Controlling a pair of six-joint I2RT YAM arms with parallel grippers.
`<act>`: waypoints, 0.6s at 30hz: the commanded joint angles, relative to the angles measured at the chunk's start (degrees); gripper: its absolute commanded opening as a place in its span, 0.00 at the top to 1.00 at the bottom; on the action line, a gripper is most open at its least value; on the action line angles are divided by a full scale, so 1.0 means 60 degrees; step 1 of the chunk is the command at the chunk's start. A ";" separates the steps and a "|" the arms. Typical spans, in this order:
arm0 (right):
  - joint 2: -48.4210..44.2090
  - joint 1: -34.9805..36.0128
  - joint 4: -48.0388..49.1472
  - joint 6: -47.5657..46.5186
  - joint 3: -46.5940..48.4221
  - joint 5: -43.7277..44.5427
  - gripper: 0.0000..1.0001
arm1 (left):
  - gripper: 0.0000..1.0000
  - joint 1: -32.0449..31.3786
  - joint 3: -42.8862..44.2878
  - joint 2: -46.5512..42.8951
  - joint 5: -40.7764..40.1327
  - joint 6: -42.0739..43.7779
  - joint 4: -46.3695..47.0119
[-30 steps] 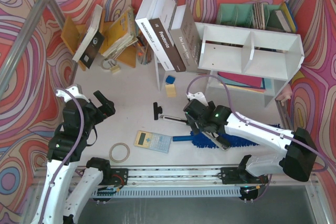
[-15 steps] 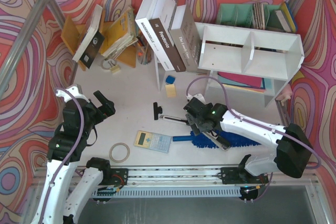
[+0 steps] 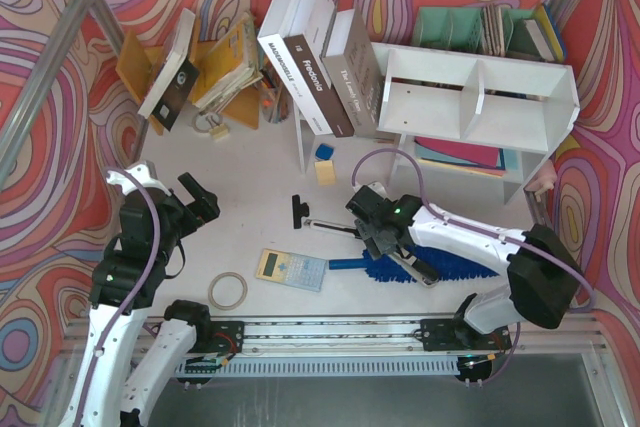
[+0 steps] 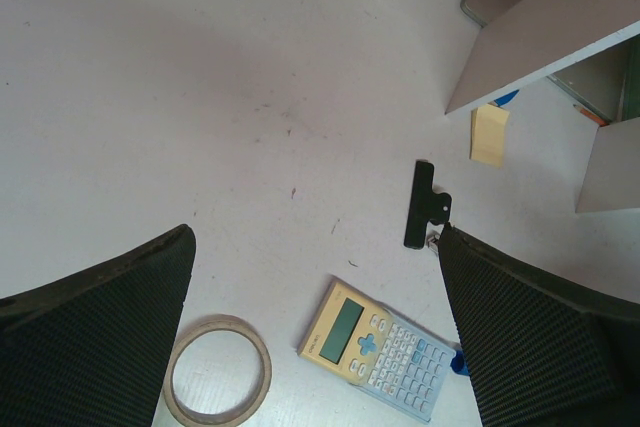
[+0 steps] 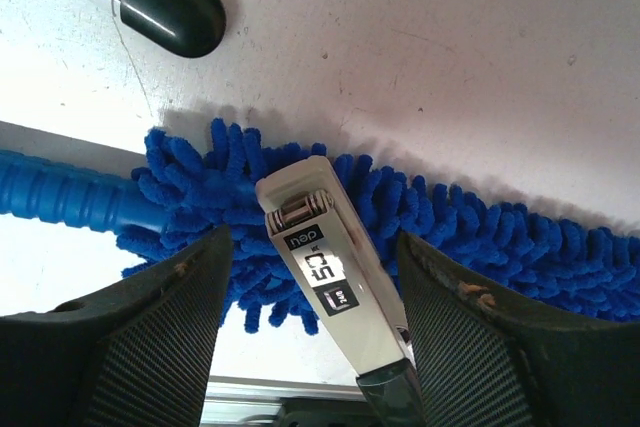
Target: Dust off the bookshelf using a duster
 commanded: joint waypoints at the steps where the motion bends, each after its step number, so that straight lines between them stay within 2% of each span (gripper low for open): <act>1: 0.0250 -0.0070 -0.0086 -0.0070 0.0195 0.0024 0.38 | 0.01 0.0063 -0.0142 -0.0026 -0.0034 0.0084 0.0148; 11: 0.0513 -0.0065 -0.0137 -0.0107 0.0265 -0.0006 0.47 | 0.02 0.0063 -0.0140 -0.0013 -0.0035 0.0084 0.0144; 18: 0.0791 -0.0079 -0.0299 -0.0296 0.0422 0.0527 0.56 | 0.01 0.0063 -0.0128 -0.0016 -0.0061 0.0082 0.0144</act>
